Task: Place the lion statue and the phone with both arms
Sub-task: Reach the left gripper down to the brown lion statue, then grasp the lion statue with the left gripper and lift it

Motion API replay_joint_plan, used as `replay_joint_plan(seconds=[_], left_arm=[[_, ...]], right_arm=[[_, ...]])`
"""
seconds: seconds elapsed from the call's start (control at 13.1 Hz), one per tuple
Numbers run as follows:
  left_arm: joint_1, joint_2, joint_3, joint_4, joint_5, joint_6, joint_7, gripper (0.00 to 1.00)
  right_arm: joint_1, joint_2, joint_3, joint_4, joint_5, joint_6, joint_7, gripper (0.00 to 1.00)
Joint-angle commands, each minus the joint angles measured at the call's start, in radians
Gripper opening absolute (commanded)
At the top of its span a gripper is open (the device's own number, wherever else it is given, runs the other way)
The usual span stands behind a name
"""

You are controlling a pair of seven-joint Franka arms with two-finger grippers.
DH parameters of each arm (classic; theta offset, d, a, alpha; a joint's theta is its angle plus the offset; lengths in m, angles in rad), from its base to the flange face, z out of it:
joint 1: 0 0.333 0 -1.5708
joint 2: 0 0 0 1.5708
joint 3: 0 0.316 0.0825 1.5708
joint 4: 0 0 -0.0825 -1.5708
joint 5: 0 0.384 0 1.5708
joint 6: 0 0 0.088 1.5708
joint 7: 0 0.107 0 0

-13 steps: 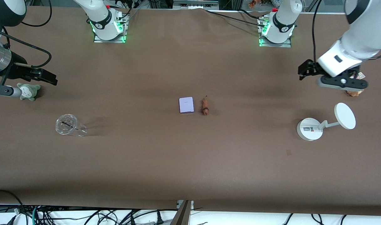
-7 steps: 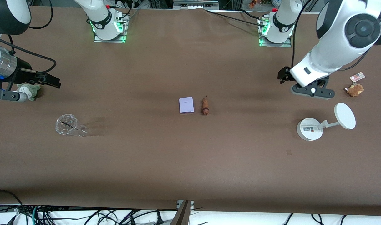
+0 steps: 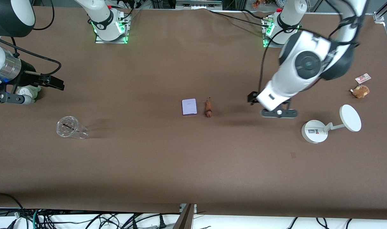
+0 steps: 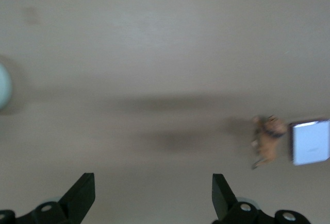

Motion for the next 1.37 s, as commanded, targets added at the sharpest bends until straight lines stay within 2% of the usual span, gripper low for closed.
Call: replay_joint_plan(seconds=[0.0,0.46,0.61,0.76,0.84,0.99,1.07,1.3], left_arm=[[-0.055,0.099,-0.036,0.016,0.0,0.101,-0.125,1.0],[-0.245,0.314,-0.03,0.019,0.044,0.349,-0.346,1.0],[-0.258,0.352,-0.029,0.024,0.156,0.391,-0.406,1.0],[-0.259,0.369,-0.029,0.029,0.207,0.414,-0.424,1.0],[-0.262,0.377,-0.029,0.029,0.208,0.423,-0.424,0.67],[-0.275,0.386,-0.024,0.03,0.21,0.426,-0.423,0.3],[-0.275,0.383,-0.024,0.03,0.21,0.426,-0.42,0.2],[-0.243,0.345,-0.024,0.029,0.21,0.361,-0.406,0.12]], right_arm=[[0.0,0.017,0.003,0.018,0.008,-0.003,-0.002,1.0],[0.0,0.022,0.003,0.02,0.0,-0.003,-0.06,1.0],[0.0,0.025,0.003,0.018,-0.001,-0.003,-0.089,1.0],[0.0,0.027,0.003,0.018,0.0,-0.003,-0.091,1.0],[0.0,0.03,0.003,0.018,0.003,-0.003,-0.089,1.0],[0.001,0.045,0.003,0.023,0.006,0.001,-0.089,1.0],[0.003,0.046,0.005,0.027,0.008,0.006,-0.091,1.0],[0.046,0.077,0.005,0.041,0.008,0.045,-0.091,1.0]])
